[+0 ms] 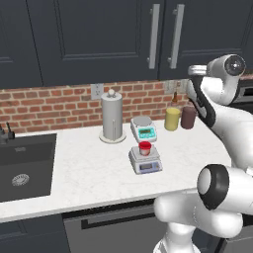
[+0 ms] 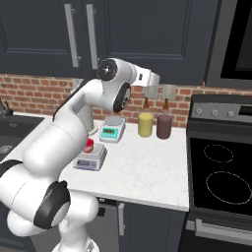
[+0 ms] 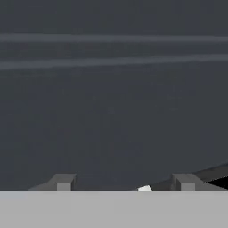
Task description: Pick the jam and place it on the digital scale for weighing, and close the cabinet.
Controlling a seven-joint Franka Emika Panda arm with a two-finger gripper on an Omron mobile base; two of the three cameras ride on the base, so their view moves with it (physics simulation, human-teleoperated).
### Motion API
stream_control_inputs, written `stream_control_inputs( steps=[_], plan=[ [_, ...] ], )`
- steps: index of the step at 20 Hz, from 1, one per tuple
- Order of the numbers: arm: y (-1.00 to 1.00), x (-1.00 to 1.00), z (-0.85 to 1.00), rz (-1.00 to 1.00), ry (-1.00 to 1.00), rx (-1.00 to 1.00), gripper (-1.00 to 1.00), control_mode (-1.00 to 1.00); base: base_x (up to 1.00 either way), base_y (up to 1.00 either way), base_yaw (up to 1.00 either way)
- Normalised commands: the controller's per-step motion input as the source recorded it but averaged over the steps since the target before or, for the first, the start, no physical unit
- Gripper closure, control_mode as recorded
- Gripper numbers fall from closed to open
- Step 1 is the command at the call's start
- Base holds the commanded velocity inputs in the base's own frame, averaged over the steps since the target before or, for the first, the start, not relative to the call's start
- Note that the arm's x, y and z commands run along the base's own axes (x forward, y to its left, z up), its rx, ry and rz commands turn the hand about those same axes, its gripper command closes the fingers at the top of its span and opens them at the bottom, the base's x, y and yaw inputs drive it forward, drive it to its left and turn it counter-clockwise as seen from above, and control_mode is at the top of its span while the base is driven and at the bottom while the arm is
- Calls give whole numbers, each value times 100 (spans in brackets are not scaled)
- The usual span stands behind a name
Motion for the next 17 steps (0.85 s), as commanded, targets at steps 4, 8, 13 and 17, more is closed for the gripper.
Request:
stream_control_inputs(
  steps=[4,8,13,17],
  plan=[
    [20,29,0,-10,14,-4,-100,-100,0,0,0],
    [42,-3,0,-1,6,-8,-100,-100,0,0,0],
    [83,-2,0,0,0,-11,-100,-100,0,0,0],
    [100,-1,0,0,-1,-9,-100,-100,0,0,0]
  ],
)
